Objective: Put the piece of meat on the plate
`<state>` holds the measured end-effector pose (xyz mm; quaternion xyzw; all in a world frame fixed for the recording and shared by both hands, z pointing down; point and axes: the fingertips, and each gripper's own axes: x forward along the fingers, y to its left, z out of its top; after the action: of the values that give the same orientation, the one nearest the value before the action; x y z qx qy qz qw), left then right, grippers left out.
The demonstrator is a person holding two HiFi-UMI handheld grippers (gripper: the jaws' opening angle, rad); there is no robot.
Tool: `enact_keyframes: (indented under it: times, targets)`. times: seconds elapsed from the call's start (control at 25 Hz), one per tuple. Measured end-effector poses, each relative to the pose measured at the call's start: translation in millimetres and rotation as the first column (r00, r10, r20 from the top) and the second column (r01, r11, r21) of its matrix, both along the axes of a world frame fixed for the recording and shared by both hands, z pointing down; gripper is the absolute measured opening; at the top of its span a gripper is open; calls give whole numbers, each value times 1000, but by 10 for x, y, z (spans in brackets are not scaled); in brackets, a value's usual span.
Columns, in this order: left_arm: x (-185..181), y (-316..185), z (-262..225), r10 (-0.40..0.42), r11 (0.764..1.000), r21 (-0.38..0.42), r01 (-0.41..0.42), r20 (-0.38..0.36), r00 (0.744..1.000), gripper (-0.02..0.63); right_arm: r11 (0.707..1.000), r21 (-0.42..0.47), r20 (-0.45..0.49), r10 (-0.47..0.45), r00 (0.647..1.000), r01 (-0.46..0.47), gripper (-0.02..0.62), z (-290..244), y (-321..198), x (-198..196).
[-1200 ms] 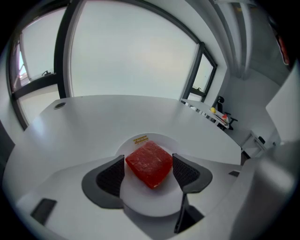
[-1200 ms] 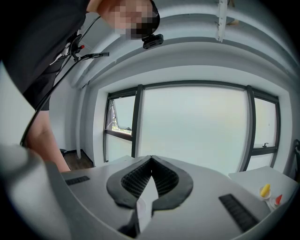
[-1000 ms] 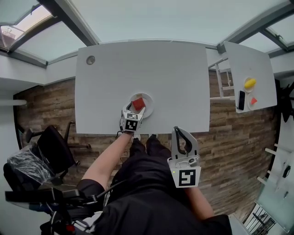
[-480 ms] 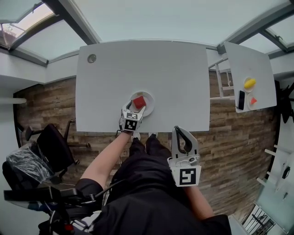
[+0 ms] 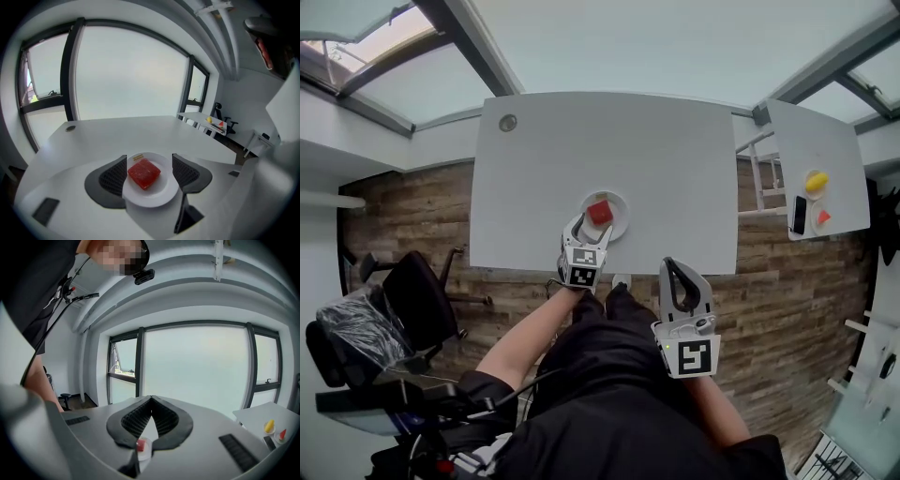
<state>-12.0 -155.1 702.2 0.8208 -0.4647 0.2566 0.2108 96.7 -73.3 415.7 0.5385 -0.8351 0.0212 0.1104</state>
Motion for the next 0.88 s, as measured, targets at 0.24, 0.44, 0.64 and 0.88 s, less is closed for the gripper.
enact_keyframes:
  times: [0.24, 0.44, 0.64, 0.88]
  targets:
    - [100, 119, -550, -25, 995, 100, 29, -44, 999, 305, 999, -30, 69, 22, 997, -20, 4, 5, 19, -35]
    - [111, 238, -897, -41, 988, 146, 52, -79, 996, 305, 1000, -4, 96, 5, 995, -4, 4, -65, 26, -143]
    - [19, 329, -1131, -78, 981, 170, 94, -98, 992, 292, 1000, 13, 107, -16, 994, 15, 5, -117, 43, -207]
    - [-112, 466, -1596, -99, 960, 255, 120, -93, 991, 240, 999, 36, 119, -19, 993, 15, 5, -156, 85, -199]
